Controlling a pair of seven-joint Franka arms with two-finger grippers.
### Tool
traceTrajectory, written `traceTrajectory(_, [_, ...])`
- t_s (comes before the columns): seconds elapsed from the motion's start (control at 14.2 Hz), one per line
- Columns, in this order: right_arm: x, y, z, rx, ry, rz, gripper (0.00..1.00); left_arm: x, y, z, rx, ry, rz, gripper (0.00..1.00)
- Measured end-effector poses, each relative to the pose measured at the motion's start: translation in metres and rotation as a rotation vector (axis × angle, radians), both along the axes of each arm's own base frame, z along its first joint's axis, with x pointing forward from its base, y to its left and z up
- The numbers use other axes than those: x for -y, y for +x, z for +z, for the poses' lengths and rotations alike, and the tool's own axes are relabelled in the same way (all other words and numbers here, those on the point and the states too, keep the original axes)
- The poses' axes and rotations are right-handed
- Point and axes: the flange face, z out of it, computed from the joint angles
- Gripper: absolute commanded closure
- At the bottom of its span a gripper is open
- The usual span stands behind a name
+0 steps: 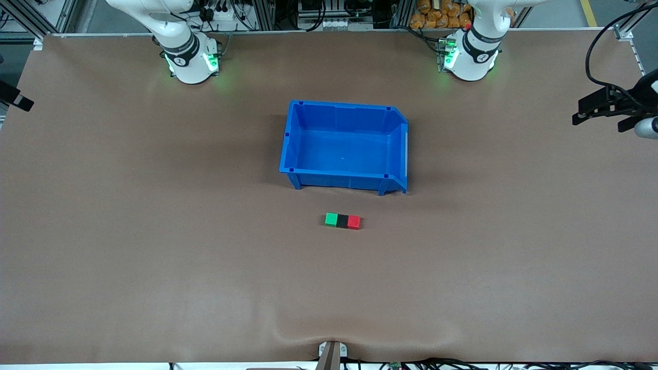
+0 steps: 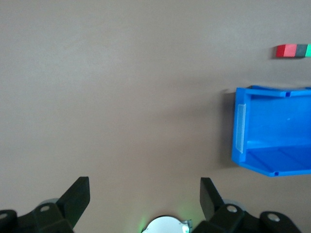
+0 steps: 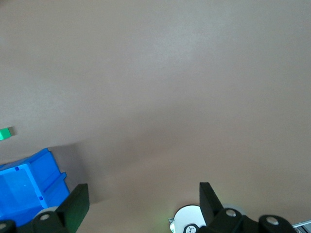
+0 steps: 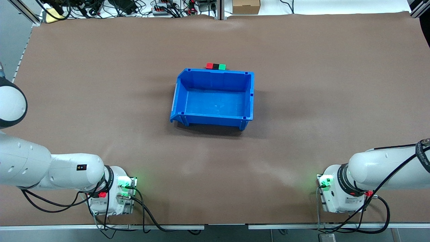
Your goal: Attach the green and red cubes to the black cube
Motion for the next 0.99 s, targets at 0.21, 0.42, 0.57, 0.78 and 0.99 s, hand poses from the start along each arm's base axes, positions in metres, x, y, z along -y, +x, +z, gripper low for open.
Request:
traceTrajectory(0.21, [-0.004,-0.006,0.002,0.003,0.001,0.011,0.0,0.012,0.001,0.003,0.016,0.018,-0.005,0.0])
traceTrajectory(0.42, [-0.006,-0.005,0.001,0.006,-0.012,0.047,0.0,0.02,0.004,0.009,0.058,0.022,-0.017,0.0])
traceTrajectory(0.57, [-0.01,-0.004,0.0,0.003,-0.032,0.078,0.0,0.019,0.005,0.009,0.064,0.021,-0.015,0.0])
traceTrajectory(0.78, [-0.015,-0.003,-0.001,0.003,-0.037,0.122,0.0,0.014,0.006,0.009,0.074,0.021,-0.005,0.0])
traceTrajectory(0.99, [-0.013,-0.003,-0.002,0.003,-0.04,0.205,0.0,0.013,0.008,0.007,0.078,0.021,-0.002,0.0])
